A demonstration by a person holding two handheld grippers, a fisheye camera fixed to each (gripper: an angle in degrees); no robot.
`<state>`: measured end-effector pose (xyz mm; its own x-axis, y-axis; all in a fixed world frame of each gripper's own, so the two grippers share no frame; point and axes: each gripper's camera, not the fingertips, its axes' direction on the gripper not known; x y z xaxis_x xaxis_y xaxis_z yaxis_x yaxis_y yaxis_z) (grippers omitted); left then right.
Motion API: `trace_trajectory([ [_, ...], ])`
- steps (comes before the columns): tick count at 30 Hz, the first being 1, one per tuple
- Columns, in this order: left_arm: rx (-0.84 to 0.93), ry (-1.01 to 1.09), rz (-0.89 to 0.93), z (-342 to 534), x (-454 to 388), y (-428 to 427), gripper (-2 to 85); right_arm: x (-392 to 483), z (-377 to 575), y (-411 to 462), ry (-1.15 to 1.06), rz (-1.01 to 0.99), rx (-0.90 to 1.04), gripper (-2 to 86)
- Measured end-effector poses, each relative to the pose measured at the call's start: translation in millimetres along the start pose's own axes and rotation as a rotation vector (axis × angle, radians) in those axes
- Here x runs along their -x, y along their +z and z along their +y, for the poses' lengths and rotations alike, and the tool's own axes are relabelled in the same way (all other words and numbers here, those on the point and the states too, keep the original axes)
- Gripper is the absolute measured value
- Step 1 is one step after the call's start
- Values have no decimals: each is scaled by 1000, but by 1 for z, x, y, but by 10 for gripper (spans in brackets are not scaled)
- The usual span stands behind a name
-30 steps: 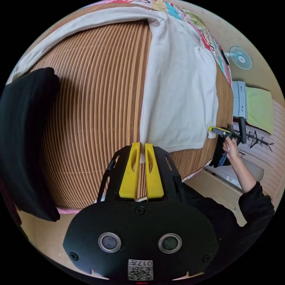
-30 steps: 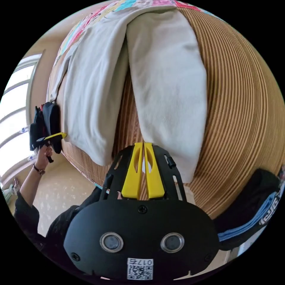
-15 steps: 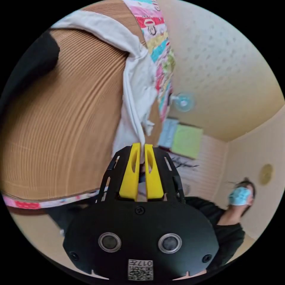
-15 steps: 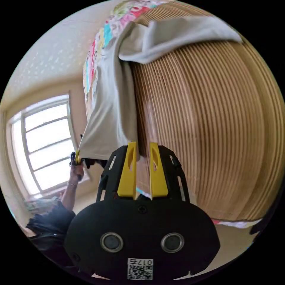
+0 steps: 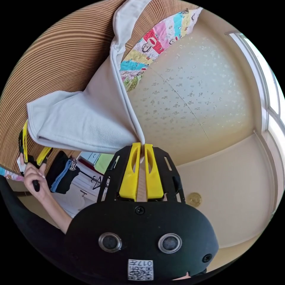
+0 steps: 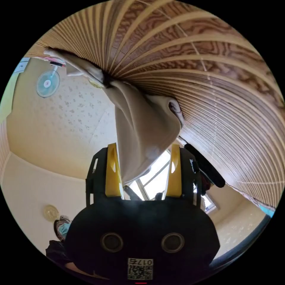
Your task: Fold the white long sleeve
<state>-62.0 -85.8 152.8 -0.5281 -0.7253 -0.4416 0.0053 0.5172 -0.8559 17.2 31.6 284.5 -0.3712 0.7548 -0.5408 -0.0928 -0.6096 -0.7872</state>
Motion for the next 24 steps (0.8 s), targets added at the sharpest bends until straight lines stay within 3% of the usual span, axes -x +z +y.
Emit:
trace_trajectory([
  [4,-31,20,-68,-2,-21,-9,2,15,-2,-24,-10,-5,-169,76],
  [7,24,114,-233,-3,-44,-19,1,84,1,-31,-186,126,-68,40],
  [9,118,261,-414,-1,-63,-21,0,166,34,-30,-468,397,61,34],
  [11,223,415,-817,15,-76,-22,0,220,76,-29,-698,647,121,32],
  [12,247,445,-933,21,-75,-20,0,239,101,-31,-808,789,150,30],
  [13,305,496,-1122,33,-63,-16,0,244,110,-33,-840,844,168,30],
  [15,358,490,-1246,47,-26,-13,2,230,133,-45,-866,1004,213,29],
  [20,119,168,-1341,62,106,-62,15,147,115,-84,-631,1438,212,27],
  [22,-31,22,-1373,79,130,-88,26,146,114,-98,-573,1454,132,28],
  [24,-146,-19,-1314,101,135,-105,36,173,120,-99,-657,1376,49,39],
])
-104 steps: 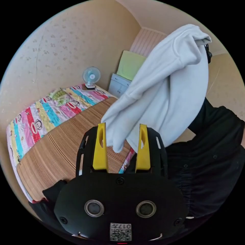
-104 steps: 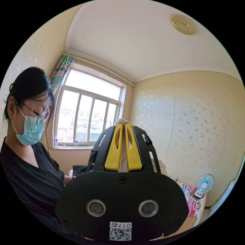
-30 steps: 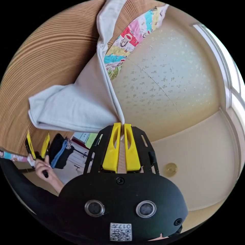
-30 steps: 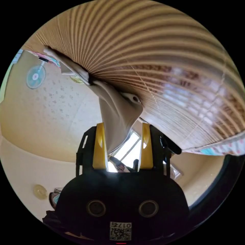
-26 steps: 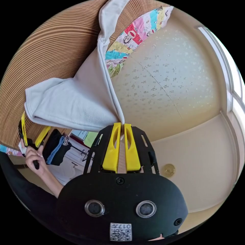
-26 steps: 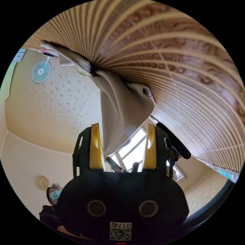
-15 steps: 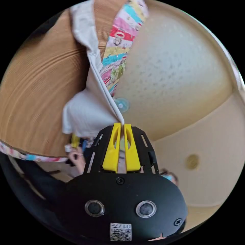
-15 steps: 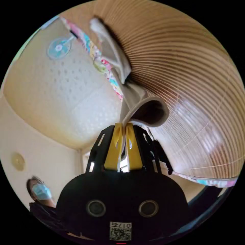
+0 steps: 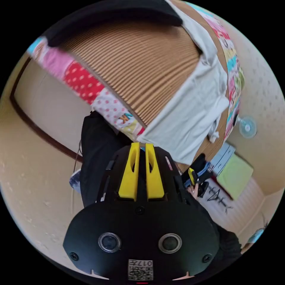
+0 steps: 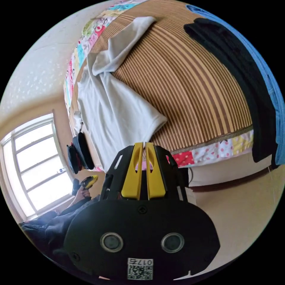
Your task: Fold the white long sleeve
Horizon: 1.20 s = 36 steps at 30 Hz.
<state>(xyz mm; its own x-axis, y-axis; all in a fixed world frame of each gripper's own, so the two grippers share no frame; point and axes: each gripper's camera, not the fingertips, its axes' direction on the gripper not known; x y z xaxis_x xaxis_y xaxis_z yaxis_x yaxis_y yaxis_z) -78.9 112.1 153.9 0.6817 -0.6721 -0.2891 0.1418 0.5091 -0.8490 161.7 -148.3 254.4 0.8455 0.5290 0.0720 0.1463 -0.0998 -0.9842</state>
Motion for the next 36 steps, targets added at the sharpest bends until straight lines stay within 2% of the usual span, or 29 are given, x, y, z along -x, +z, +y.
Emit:
trace_trajectory([
  [2,-62,4,64,23,8,-9,40,5,-18,-16,-5,-8,-72,56],
  [7,-112,17,-22,52,2,-27,38,17,-103,-26,56,-136,-217,83],
  [10,-133,16,-16,60,-3,-30,31,32,-158,-18,153,-100,-274,94],
  [13,-123,17,-37,62,-12,-26,18,38,-196,3,242,-74,-230,86],
  [15,-101,11,-64,62,-18,-24,5,51,-218,9,252,9,-127,53],
  [16,-96,-7,-102,63,-22,-25,-1,59,-221,3,215,31,-135,49],
  [18,-106,11,-133,64,-31,-29,-6,102,-225,-39,-24,109,-256,40],
  [21,-117,89,-140,64,-40,-34,-9,126,-203,-107,-112,171,-460,34],
  [23,-119,93,-147,62,-39,-34,-9,116,-187,-137,-93,185,-584,33],
  [25,-112,89,-110,60,-36,-29,-9,89,-185,-145,28,250,-622,31],
  [29,-83,55,-20,50,-28,-13,-8,3,-209,-111,362,227,-292,29],
  [30,-80,53,-8,49,-28,-11,-8,-9,-206,-106,423,197,-263,29],
  [31,-81,54,14,47,-29,-9,-6,-12,-204,-106,437,174,-275,29],
  [34,-108,77,95,43,-33,-11,5,14,-186,-132,405,82,-488,29],
  [36,-138,94,144,42,-36,-16,19,75,-179,-152,246,83,-636,29],
])
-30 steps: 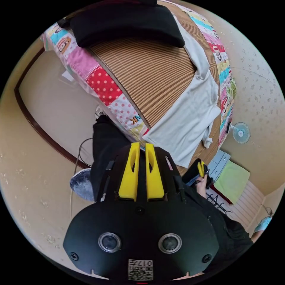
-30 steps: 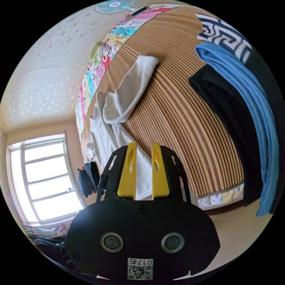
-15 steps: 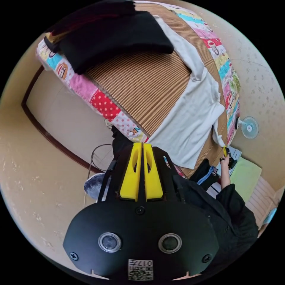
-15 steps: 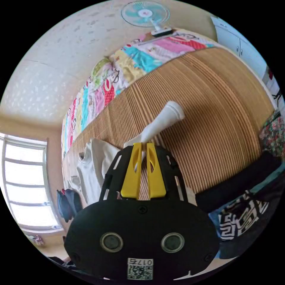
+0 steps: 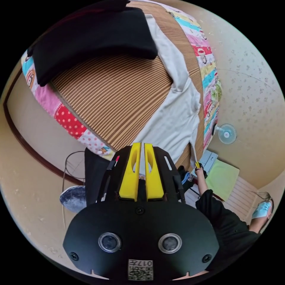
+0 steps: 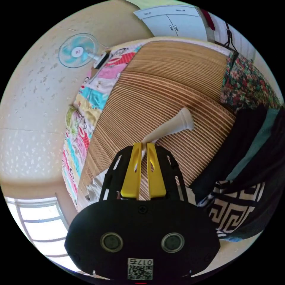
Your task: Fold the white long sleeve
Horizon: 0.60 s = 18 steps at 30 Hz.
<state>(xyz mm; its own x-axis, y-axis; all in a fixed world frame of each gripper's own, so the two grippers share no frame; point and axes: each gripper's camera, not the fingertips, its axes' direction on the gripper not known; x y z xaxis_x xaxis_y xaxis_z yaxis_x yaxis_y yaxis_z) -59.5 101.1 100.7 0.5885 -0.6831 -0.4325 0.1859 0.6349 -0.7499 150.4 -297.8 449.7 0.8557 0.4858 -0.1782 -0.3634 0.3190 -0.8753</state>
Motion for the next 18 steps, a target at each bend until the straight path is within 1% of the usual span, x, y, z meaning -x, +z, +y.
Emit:
trace_trajectory([
  [1,-24,5,43,-2,-1,-2,31,19,2,-6,-53,-18,-23,28],
  [3,-54,8,145,-6,-3,-5,47,105,18,-23,-309,-94,-56,28],
  [4,-78,23,208,-10,-6,-7,53,128,26,-26,-384,-110,-56,27],
  [5,-103,41,238,-15,-12,-9,55,173,46,-30,-541,-137,-60,27],
  [6,-113,49,240,-18,-15,-10,55,213,73,-32,-681,-157,-73,26],
  [7,-134,72,233,-25,-22,-13,56,231,89,-31,-740,-166,-78,26],
  [9,-160,124,219,-40,-35,-18,58,285,158,-14,-936,-219,-60,26],
  [10,-172,159,206,-52,-42,-21,60,294,176,-6,-974,-234,-39,26],
  [11,-184,187,195,-65,-49,-24,62,307,212,18,-1031,-256,26,27],
  [12,-190,196,192,-72,-51,-25,63,313,247,52,-1061,-261,132,29],
  [13,-207,210,190,-86,-54,-29,64,313,264,73,-1069,-252,199,31],
  [14,-229,212,189,-100,-56,-34,62,308,297,120,-1083,-193,373,34],
  [15,-244,208,189,-106,-57,-37,61,297,328,168,-1075,-76,567,39],
  [17,-306,177,166,-132,-60,-51,65,272,363,210,-1017,82,724,44],
  [18,-320,172,151,-138,-62,-54,67,265,368,190,-1001,33,604,40],
])
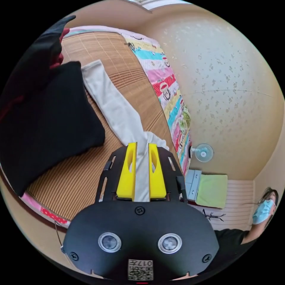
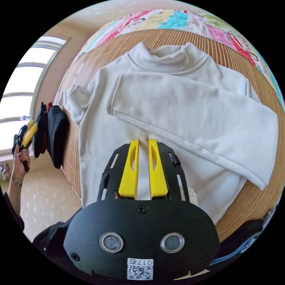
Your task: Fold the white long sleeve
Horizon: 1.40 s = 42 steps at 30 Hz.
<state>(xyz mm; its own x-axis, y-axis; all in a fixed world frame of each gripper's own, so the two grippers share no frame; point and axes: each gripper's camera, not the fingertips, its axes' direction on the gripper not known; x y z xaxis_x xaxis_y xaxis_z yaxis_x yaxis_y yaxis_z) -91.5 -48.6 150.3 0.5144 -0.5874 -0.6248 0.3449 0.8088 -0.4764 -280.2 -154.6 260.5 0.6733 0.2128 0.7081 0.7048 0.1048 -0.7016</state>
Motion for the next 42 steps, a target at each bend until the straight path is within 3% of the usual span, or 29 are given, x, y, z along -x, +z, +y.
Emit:
trace_trajectory([
  [6,-25,-18,-193,-82,14,17,86,0,48,-34,42,-29,4,24],
  [11,92,-223,-419,-116,60,60,85,-15,83,-14,66,1,95,16],
  [12,89,-225,-434,-116,61,63,82,-17,92,-15,81,-14,43,14],
  [18,61,-245,-374,-118,72,83,88,-23,105,-19,126,-7,-9,10],
  [24,36,-388,-221,-104,102,63,25,-35,118,-25,133,-24,-41,8],
  [27,-88,-222,-198,-91,61,21,17,-49,124,-27,153,-75,-50,8],
  [31,-260,258,-152,-17,-67,-18,15,-69,137,-27,221,-166,-100,8],
  [34,-301,611,-172,69,-163,11,15,-87,147,-26,287,-247,-131,9],
  [37,-228,911,-166,155,-220,83,16,-105,145,-29,339,-331,-63,13],
  [38,-182,963,-170,180,-227,112,15,-110,141,-37,340,-325,-44,18],
  [42,-184,886,-128,192,-205,130,8,-89,118,-105,156,-151,-280,50],
])
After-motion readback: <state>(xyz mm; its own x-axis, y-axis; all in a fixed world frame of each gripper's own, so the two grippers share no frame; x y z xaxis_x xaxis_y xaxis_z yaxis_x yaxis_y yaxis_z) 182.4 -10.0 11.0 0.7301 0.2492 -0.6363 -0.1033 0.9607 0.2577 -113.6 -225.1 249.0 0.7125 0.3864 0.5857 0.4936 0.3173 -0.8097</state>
